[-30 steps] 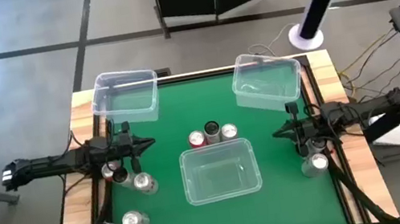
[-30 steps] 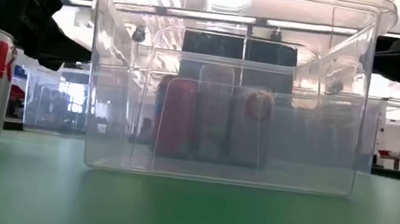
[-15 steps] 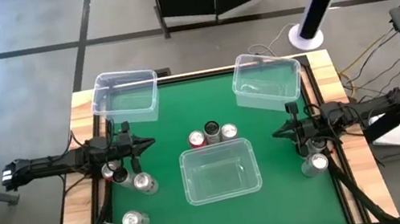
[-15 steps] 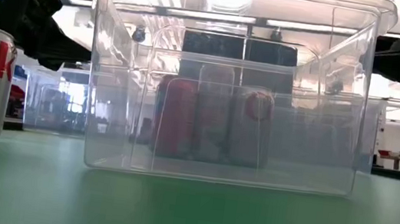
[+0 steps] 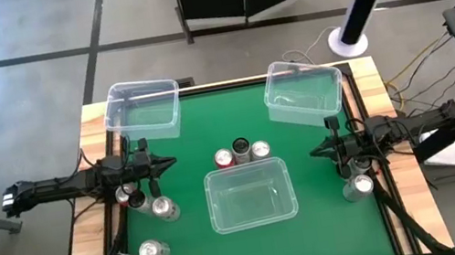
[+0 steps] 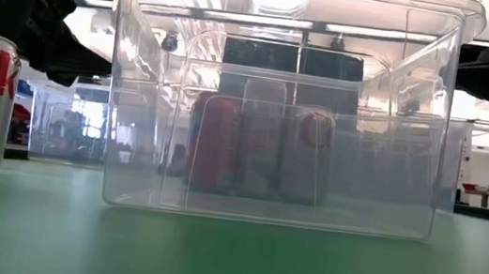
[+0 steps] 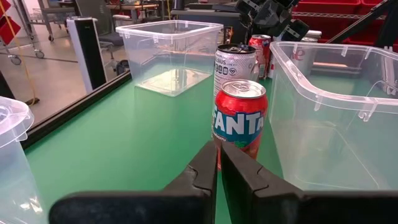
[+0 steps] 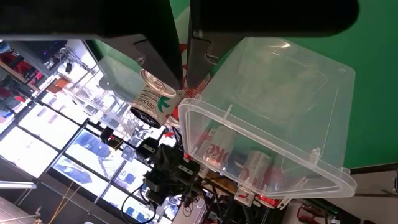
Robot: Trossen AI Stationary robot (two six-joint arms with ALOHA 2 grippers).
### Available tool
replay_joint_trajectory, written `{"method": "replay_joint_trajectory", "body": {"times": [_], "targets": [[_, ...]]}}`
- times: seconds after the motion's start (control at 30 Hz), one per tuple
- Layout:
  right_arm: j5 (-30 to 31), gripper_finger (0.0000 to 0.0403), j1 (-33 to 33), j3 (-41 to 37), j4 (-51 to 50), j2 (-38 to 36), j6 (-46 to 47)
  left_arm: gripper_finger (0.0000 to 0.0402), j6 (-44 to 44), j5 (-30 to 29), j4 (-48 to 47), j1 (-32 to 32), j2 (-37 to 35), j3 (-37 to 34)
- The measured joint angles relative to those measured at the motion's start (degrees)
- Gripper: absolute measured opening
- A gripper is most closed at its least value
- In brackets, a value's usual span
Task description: Sort soda cans
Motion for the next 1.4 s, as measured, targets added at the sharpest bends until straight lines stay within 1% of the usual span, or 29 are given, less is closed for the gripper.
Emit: {"method": "replay_joint_trajectory", "body": {"times": [0.57, 0.6, 0.73, 0.77, 0.87, 0.93, 0.97, 1.03, 1.13, 1.17, 1.2, 1.23, 1.33, 1.4], "targets": [[0.01, 0.0018, 0.0, 0.0, 0.0, 0.0, -0.01, 0.0004, 0.0, 0.0, 0.0, 0.02, 0.01, 0.0], [0.1, 0.0018, -0.01, 0.0, 0.2, 0.0, -1.3, 0.0004, 0.0, 0.0, -0.01, 0.0, -0.01, 0.01], [0.59, 0.0018, -0.12, -0.02, 2.13, 0.0, -13.26, 0.0004, 0.0, 0.0, 0.01, 0.0, -0.01, 0.0], [0.54, 0.0018, -0.12, -0.02, 2.21, 0.0, -14.71, 0.0004, 0.0, 0.0, -0.01, 0.0, 0.01, 0.0], [0.54, 0.0018, -0.12, -0.02, 1.81, 0.0, -14.86, 0.0004, 0.0, 0.0, -0.01, 0.02, 0.0, 0.02], [-0.95, 0.0018, -0.11, -0.02, 2.06, 0.02, -11.29, 0.0004, 0.0, 0.0, -0.01, 0.01, 0.01, 0.01], [-2.96, 0.0018, -0.02, -0.02, 2.22, 0.02, -6.82, 0.0004, 0.0, 0.0, -0.01, 0.02, 0.01, 0.0], [-5.9, 0.0018, 0.01, -0.04, 3.93, 0.06, 5.04, 0.0004, 0.0, 0.0, -0.01, 0.0, 0.01, 0.02], [-5.83, 0.0018, -0.03, -0.02, 8.15, 0.5, 26.11, 0.0004, 0.0, 0.0, -0.01, 0.02, 0.0, 0.01], [-5.56, 0.0018, -0.03, -0.02, 9.14, 0.58, 31.5, 0.0004, 0.0, 0.0, 0.0, 0.02, 0.01, 0.0], [-5.43, 0.0018, -0.03, -0.02, 9.97, 0.66, 34.9, 0.0004, 0.0, 0.0, -0.01, 0.01, 0.0, 0.01], [-5.32, 0.0018, -0.03, -0.02, 10.73, 0.72, 36.36, 0.0004, 0.0, 0.0, -0.01, 0.01, 0.01, 0.01], [-4.27, 0.0018, -0.03, -0.02, 14.24, 0.72, 36.47, 0.0004, 0.0, 0.0, -0.01, 0.02, -0.01, 0.0], [-1.77, 0.0018, 0.0, 0.38, 17.74, 1.56, 36.53, 0.0004, 0.0, 0.0, -0.01, 0.01, 0.01, 0.0]]}}
